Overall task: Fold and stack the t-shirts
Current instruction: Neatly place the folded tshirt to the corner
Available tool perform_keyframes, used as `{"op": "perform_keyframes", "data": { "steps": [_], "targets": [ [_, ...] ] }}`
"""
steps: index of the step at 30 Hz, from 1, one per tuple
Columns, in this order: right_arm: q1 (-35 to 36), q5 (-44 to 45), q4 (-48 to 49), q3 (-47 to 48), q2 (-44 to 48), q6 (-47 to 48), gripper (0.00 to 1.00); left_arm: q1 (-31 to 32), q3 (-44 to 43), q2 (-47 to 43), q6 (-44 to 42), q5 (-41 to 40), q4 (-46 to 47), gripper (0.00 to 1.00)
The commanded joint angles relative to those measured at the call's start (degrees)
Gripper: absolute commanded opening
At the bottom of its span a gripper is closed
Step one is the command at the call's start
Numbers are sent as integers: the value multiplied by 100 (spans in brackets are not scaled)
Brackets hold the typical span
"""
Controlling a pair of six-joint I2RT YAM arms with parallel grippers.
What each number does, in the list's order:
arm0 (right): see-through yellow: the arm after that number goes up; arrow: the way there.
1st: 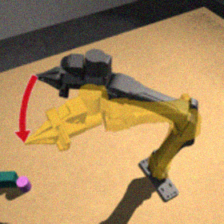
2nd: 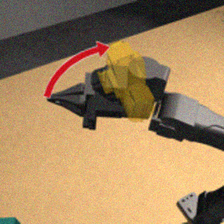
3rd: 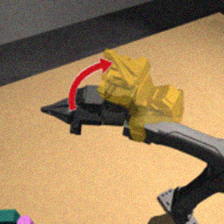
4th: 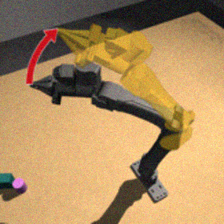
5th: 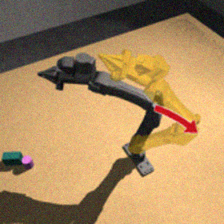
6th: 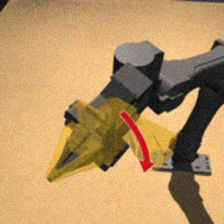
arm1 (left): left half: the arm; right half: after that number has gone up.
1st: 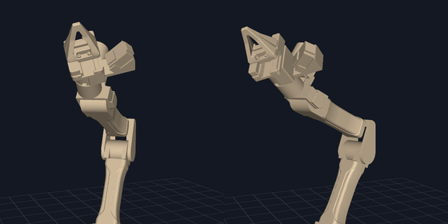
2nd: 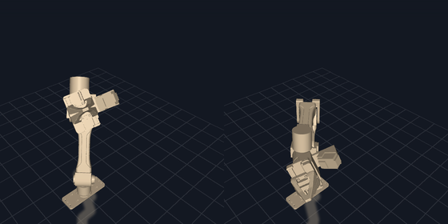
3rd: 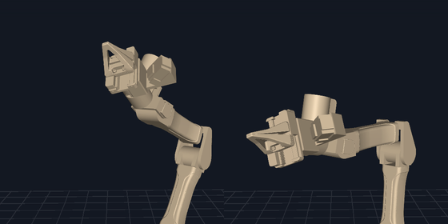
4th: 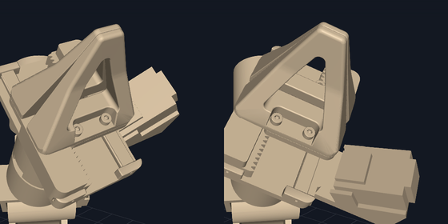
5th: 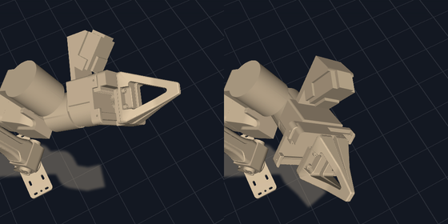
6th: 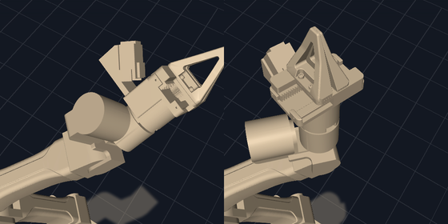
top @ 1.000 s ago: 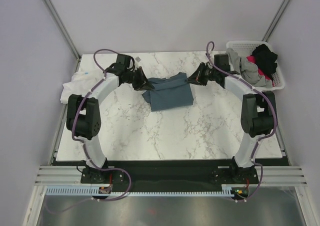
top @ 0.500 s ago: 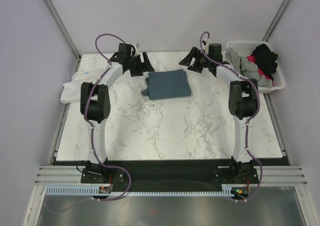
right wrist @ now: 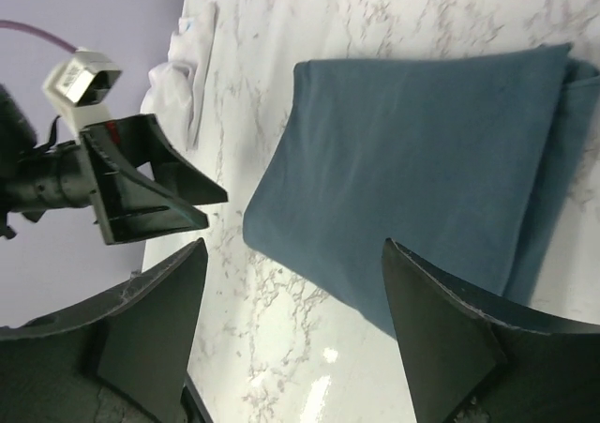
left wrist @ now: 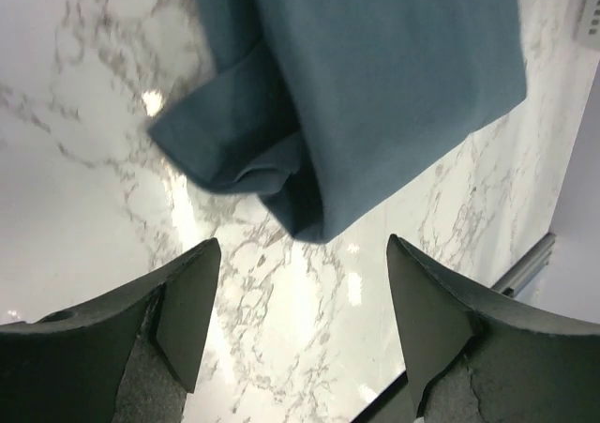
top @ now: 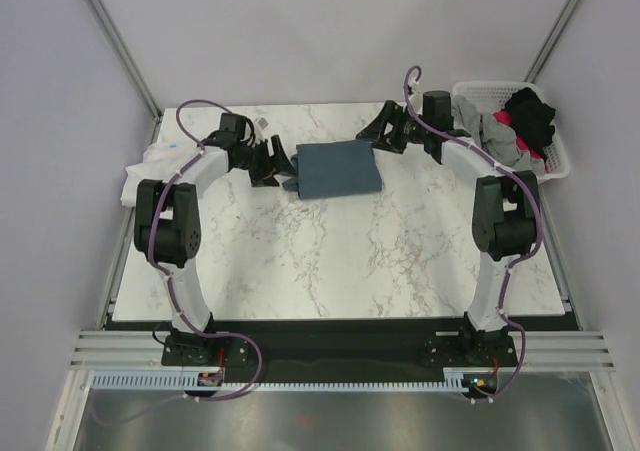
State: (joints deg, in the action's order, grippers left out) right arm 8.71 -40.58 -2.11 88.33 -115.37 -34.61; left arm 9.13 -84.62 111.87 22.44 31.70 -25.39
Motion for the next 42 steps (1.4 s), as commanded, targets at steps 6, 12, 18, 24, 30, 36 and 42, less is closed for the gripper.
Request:
{"op": "perform_keyframes", "data": {
  "steps": [6,12,18,24,30,36,42],
  "targets": [
    [544,-521,387,228,-582,-125,83,-183,60,517,33,829,227,81],
    [632,-539,633,316,-1321,-520,82,-166,-327,1327,322,1039,683,81],
    [632,-513,650,360,-1637,-512,82,-130,-924,2127,332,1075,869,79],
    [632,-416,624,184,-1638,-512,82,133,-1118,2409,534,1347,1035,73],
    [641,-390,615,237,-1725,-573,82,274,-679,2138,789,1435,1089,69],
    [693,-398,572,184,-1691,-416,82,90,-301,1637,867,1513,974,73],
    [939,-249,352,-44,-1585,-204,82,-279,129,1188,973,1611,1045,79]
  ]
}}
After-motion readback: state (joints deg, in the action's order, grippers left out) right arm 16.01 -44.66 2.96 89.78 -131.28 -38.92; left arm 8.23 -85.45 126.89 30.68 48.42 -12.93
